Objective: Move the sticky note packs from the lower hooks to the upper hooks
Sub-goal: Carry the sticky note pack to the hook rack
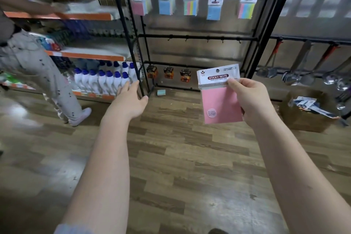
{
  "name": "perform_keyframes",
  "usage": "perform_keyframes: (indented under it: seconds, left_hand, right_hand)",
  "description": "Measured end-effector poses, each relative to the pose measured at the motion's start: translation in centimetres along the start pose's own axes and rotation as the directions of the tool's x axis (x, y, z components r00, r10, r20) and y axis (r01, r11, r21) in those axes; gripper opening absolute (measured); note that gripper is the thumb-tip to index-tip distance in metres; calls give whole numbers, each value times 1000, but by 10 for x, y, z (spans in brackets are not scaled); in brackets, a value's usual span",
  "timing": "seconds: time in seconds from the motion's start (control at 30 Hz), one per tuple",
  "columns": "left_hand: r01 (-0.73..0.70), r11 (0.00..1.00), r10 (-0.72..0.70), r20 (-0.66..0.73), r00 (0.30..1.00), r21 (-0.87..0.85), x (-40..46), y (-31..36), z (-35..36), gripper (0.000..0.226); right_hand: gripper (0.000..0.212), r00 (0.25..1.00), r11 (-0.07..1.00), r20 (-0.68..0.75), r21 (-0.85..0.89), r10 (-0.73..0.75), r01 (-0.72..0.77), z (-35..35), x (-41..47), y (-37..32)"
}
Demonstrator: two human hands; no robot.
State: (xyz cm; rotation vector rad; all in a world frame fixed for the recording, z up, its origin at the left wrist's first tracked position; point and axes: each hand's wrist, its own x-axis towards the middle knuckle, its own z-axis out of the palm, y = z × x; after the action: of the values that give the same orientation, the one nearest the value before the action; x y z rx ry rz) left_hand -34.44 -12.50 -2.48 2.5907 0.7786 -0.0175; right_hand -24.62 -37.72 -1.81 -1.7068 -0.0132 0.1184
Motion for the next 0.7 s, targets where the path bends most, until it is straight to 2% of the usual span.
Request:
perform_keyframes:
  seconds: [0.3,0.7]
  left_hand:
    - [26,999,-26,3,1000,-25,54,-3,-5,63]
    - [106,994,-107,-39,993,-29,190,18,-26,64]
  right_hand:
    - [29,999,999,30,38,29,-31,38,51,-12]
    - [30,989,997,135,45,58,-64,98,191,-47]
